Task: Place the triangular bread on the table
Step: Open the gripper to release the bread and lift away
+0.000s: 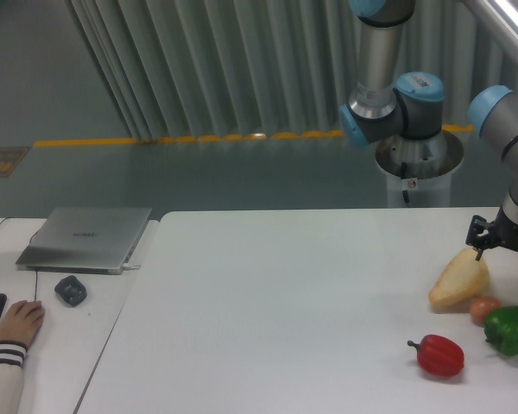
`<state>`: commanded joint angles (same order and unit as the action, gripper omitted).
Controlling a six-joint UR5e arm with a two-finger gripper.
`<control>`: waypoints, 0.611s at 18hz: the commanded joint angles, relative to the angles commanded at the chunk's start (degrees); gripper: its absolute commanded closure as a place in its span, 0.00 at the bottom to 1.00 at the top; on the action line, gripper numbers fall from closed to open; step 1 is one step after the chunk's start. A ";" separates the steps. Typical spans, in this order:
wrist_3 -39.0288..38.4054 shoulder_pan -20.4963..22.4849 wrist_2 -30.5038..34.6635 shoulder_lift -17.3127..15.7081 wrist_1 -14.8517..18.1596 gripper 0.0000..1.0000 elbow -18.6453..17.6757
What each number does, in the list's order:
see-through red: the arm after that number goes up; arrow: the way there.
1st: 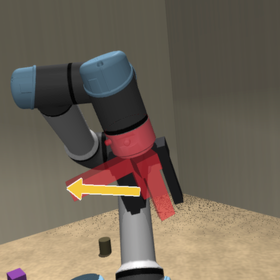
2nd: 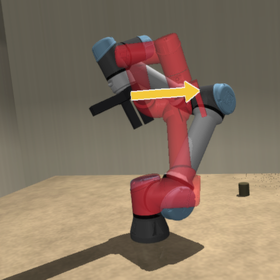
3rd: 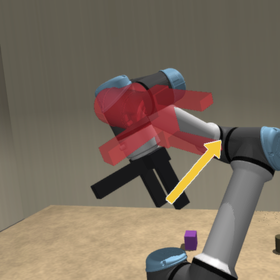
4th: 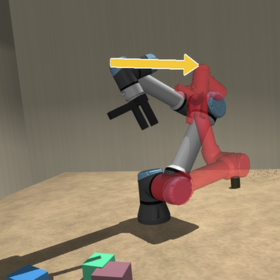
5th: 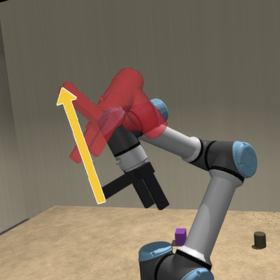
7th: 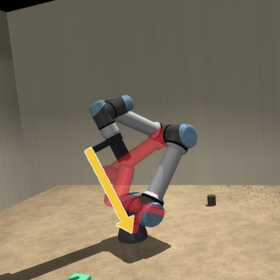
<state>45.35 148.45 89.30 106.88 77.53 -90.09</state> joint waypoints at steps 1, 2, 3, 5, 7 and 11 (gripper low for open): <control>0.17 0.26 0.26 0.00 -0.27 0.00 0.26; 0.35 0.61 0.87 -0.09 -0.71 0.00 0.35; 0.44 0.70 2.27 0.00 -2.63 0.00 0.35; 0.61 1.05 6.92 0.09 -9.73 0.00 0.27; 1.75 2.28 8.53 0.17 -13.01 0.00 0.35; 10.26 7.19 8.62 0.26 -13.46 0.00 -0.09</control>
<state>55.61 155.64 97.91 107.14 64.07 -90.18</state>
